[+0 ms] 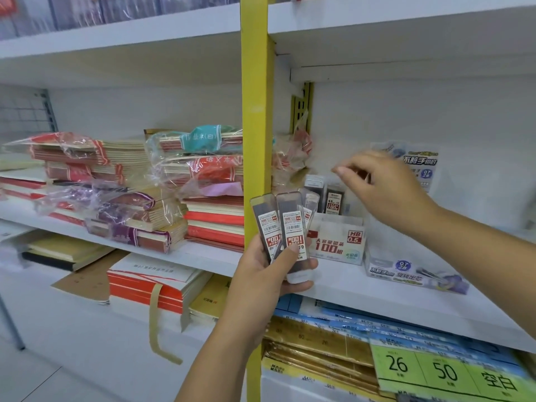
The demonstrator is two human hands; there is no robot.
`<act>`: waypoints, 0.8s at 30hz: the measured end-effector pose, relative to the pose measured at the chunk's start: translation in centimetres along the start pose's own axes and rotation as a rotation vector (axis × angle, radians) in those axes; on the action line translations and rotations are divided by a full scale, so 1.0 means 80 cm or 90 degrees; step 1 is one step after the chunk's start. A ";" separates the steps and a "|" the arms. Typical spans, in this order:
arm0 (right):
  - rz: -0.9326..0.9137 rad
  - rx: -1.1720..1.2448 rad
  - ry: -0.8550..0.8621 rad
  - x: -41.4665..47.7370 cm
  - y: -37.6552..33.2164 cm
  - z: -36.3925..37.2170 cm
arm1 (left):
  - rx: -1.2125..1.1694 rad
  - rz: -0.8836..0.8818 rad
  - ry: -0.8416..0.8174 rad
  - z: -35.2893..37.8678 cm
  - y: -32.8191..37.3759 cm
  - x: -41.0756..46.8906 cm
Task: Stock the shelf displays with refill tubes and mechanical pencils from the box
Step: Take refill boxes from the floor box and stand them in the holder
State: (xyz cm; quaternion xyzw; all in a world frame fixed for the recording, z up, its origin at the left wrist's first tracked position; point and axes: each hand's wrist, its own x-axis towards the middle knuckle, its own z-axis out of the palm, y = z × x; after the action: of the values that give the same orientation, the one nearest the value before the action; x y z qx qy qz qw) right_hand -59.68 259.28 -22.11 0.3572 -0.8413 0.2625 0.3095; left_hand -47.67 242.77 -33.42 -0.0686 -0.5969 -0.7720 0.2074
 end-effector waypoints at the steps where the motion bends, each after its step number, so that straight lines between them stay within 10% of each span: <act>1: 0.027 0.113 -0.062 -0.012 -0.016 -0.005 | -0.001 0.001 -0.003 0.000 0.001 0.000; 4: 0.077 0.310 -0.212 -0.037 -0.044 -0.007 | 0.008 -0.004 -0.011 0.003 0.003 -0.004; 11: 0.196 0.494 -0.194 -0.051 -0.041 -0.006 | 0.020 -0.016 -0.001 0.007 0.007 -0.013; 24: 0.090 0.383 -0.226 -0.064 -0.034 -0.023 | 0.027 -0.045 -0.002 0.002 0.009 -0.023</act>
State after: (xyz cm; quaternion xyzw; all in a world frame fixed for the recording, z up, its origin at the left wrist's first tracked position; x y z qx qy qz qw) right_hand -54.16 261.05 -23.91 0.4134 -0.7896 0.4531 0.0204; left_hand -45.74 243.17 -33.36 -0.0444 -0.6153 -0.7660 0.1805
